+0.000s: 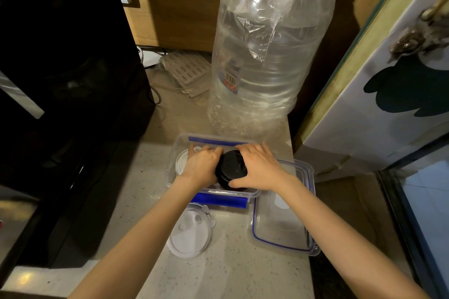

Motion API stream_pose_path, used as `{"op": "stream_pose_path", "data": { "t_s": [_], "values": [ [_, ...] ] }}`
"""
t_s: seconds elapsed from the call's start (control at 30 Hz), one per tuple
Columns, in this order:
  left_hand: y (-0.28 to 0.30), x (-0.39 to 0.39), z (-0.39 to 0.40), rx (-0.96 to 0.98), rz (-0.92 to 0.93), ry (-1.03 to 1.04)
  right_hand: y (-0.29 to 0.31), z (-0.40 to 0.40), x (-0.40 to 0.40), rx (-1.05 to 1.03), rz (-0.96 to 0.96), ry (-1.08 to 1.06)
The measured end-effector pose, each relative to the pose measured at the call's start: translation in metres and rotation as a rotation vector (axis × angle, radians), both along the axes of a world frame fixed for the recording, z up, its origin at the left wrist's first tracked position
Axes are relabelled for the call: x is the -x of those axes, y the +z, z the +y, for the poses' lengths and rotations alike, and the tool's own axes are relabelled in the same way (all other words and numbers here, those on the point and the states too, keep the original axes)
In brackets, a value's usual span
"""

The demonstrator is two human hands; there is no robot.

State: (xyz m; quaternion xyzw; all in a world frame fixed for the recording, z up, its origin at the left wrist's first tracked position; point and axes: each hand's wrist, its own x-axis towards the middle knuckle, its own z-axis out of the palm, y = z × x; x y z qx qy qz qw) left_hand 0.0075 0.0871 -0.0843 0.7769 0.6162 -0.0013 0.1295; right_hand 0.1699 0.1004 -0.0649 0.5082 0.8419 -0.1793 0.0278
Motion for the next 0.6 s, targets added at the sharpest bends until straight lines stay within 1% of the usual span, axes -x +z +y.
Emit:
{"op": "stream_pose_path", "data": {
  "t_s": [0.07, 0.27, 0.47, 0.6],
  "values": [
    [0.000, -0.001, 0.000, 0.001, 0.012, 0.005, -0.002, 0.000, 0.001, -0.054, -0.015, 0.027],
    [-0.003, 0.000, 0.001, -0.023, 0.052, -0.030, -0.006, -0.001, 0.005, -0.102, -0.100, 0.040],
    [-0.010, 0.004, 0.002, -0.055, 0.009, -0.052, -0.005, -0.007, 0.002, -0.085, -0.023, -0.036],
    [-0.006, 0.003, 0.001, -0.034, -0.002, -0.005, -0.002, -0.006, 0.002, -0.085, 0.019, -0.042]
  ]
}}
